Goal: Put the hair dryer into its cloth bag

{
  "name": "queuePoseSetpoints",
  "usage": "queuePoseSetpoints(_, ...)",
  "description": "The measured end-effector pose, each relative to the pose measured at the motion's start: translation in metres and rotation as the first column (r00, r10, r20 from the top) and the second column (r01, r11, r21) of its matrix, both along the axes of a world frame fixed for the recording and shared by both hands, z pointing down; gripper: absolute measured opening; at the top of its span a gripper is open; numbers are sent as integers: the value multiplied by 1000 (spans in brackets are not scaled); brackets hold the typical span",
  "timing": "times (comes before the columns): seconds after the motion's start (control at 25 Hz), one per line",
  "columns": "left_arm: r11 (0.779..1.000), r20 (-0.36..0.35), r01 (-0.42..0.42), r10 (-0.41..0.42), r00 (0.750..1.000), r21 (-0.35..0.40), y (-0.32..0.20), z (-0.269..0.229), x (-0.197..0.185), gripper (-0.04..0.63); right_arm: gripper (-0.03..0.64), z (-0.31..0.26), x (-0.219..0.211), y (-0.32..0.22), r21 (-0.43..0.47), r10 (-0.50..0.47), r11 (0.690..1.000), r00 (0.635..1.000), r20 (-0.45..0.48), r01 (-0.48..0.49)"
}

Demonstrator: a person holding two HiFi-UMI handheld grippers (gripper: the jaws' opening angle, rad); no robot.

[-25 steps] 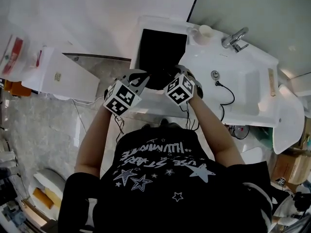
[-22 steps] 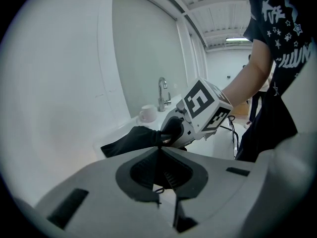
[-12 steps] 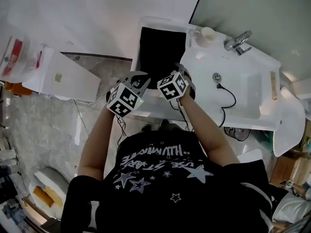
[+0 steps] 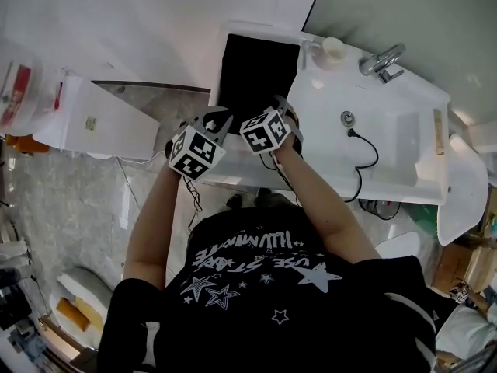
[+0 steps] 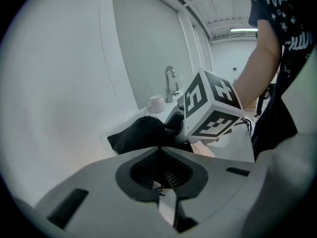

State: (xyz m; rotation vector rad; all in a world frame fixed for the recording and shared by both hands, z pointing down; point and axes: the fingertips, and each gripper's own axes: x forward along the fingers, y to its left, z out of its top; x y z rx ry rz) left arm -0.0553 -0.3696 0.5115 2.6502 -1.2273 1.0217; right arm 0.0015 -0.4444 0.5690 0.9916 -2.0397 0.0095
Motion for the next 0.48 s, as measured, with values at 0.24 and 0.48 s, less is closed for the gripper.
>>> queuePoseSetpoints(0.24,1000,3,-9,9,1000,6,2,4,0,26,196,8,-1,1,-3,15,1000,999,-44,-15)
queuePoseSetpoints(0.48,999,-3,-28,28,1000,34,0,0,-3,26,220,1,-5,6,-36,53,998,997,49,-51)
